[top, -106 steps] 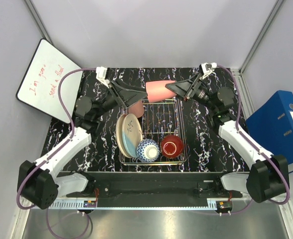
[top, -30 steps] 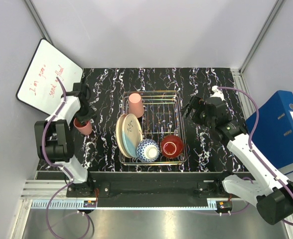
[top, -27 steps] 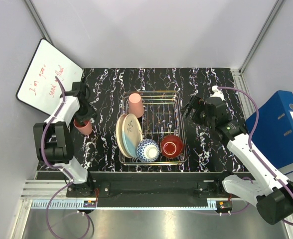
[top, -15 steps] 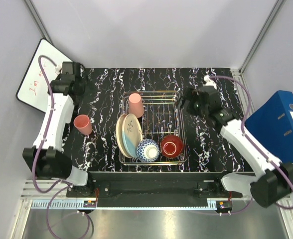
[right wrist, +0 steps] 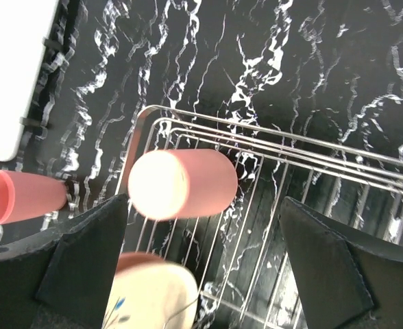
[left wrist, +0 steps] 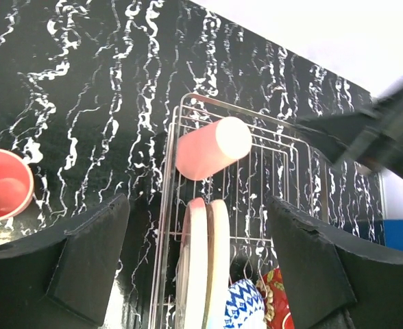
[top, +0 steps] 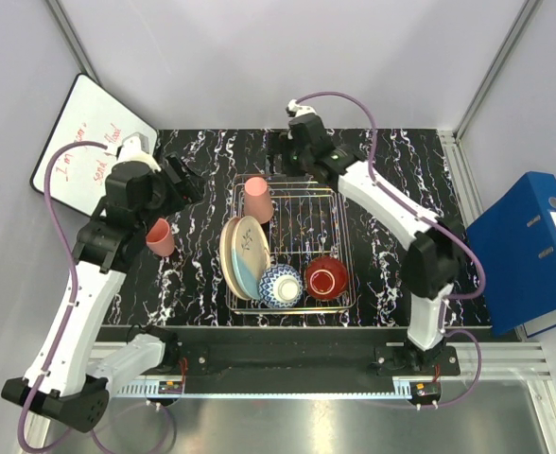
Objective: Unload the mixed dishes from the dish rack
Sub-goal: Pick up the cup from the dish rack.
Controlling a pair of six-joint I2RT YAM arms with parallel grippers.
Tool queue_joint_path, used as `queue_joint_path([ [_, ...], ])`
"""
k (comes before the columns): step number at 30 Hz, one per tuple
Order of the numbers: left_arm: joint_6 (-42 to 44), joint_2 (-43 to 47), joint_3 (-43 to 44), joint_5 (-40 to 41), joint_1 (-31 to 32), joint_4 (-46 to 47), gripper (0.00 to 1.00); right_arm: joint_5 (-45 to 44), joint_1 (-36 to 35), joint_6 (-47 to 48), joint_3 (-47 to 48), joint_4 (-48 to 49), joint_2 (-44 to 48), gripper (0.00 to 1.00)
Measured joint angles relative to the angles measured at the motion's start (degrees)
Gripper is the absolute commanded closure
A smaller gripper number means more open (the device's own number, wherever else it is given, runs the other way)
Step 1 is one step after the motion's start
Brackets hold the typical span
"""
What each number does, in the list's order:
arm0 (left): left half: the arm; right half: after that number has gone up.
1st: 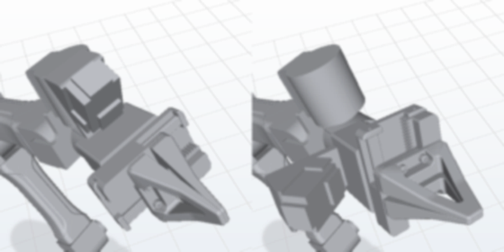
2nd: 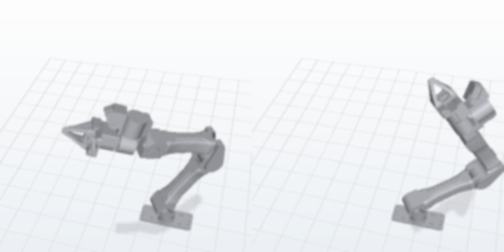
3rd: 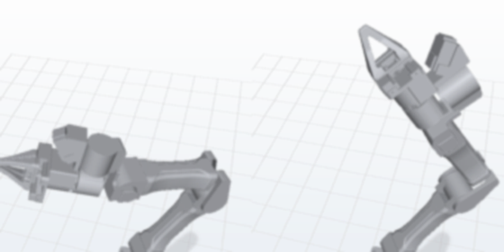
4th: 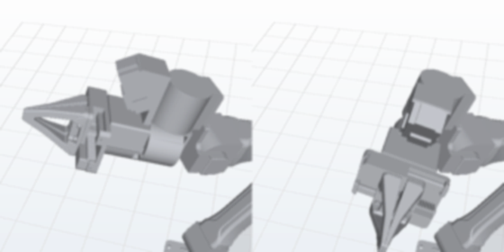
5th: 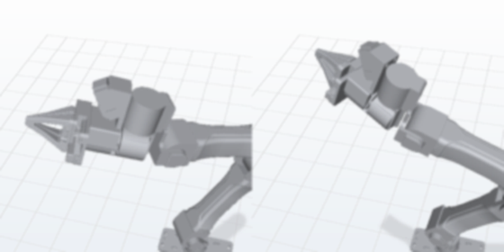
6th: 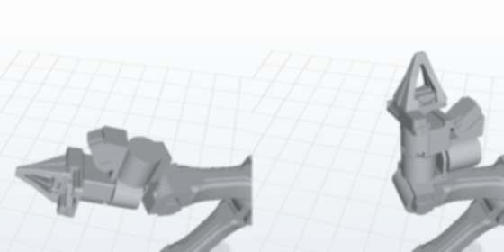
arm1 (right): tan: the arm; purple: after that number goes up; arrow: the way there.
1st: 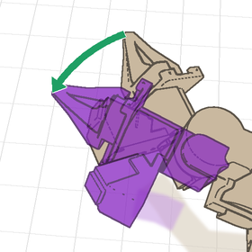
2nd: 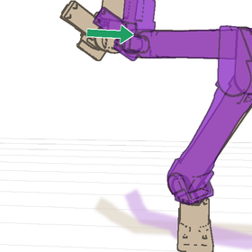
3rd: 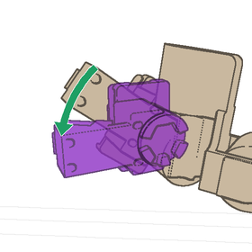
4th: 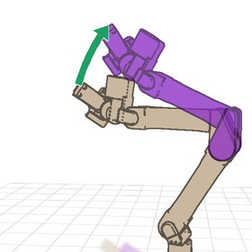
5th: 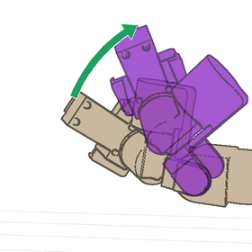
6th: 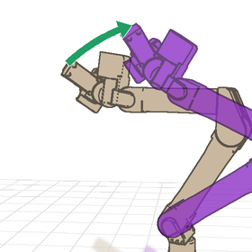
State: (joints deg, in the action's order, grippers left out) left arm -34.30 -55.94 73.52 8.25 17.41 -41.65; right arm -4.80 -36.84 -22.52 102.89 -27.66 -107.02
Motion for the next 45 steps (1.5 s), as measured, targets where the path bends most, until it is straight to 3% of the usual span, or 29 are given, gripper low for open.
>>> queue_joint_path([
  [9, 1.3, 1.9, -4.7, -0.3, 1.0, 3.6, 0.13, -0.1, -3.8, 3.5, 14.9, -6.6, -15.4, 0.00],
  [23, 1.3, 2.3, -9.2, -0.8, 1.0, 5.8, 0.13, 0.1, -4.8, 4.3, 16.9, -9.2, -18.7, 0.03],
  [25, 1.3, 2.3, -9.7, -0.9, 1.0, 5.8, 0.13, 0.2, -4.9, 4.3, 16.9, -9.3, -19.0, 0.09],
  [26, 1.3, 2.3, -10.0, -1.0, 1.0, 5.8, 0.14, 0.2, -4.9, 4.3, 16.9, -9.3, -19.3, 0.19],
  [29, 1.3, 2.3, -10.6, -1.0, 1.1, 5.9, 0.14, 0.7, -4.9, 4.6, 16.9, -9.5, -20.2, 0.38],
  [38, 1.3, 3.8, -11.3, -1.0, 1.4, 5.9, 0.14, -0.3, -4.9, 4.8, 17.3, -9.4, -20.3, 0.62],
  [41, 1.3, 3.8, -11.3, -1.0, 1.4, 5.9, 0.15, -1.7, -4.9, 4.8, 14.6, -9.2, -18.1, 0.77],
  [42, 1.3, 3.7, -11.3, -0.9, 1.4, 5.9, 0.15, -2.2, -4.9, 4.8, 12.8, -9.2, -16.5, 0.94],
  [43, 1.3, 3.7, -11.3, -1.0, 1.4, 6.0, 0.15, -2.8, -4.9, 4.8, 10.9, -9.2, -14.5, 1.00],
  [45, 1.3, 3.2, -11.1, -0.9, 1.4, 6.3, 0.14, -4.0, -4.9, 4.8, 6.4, -8.5, -8.9, 1.00],
])
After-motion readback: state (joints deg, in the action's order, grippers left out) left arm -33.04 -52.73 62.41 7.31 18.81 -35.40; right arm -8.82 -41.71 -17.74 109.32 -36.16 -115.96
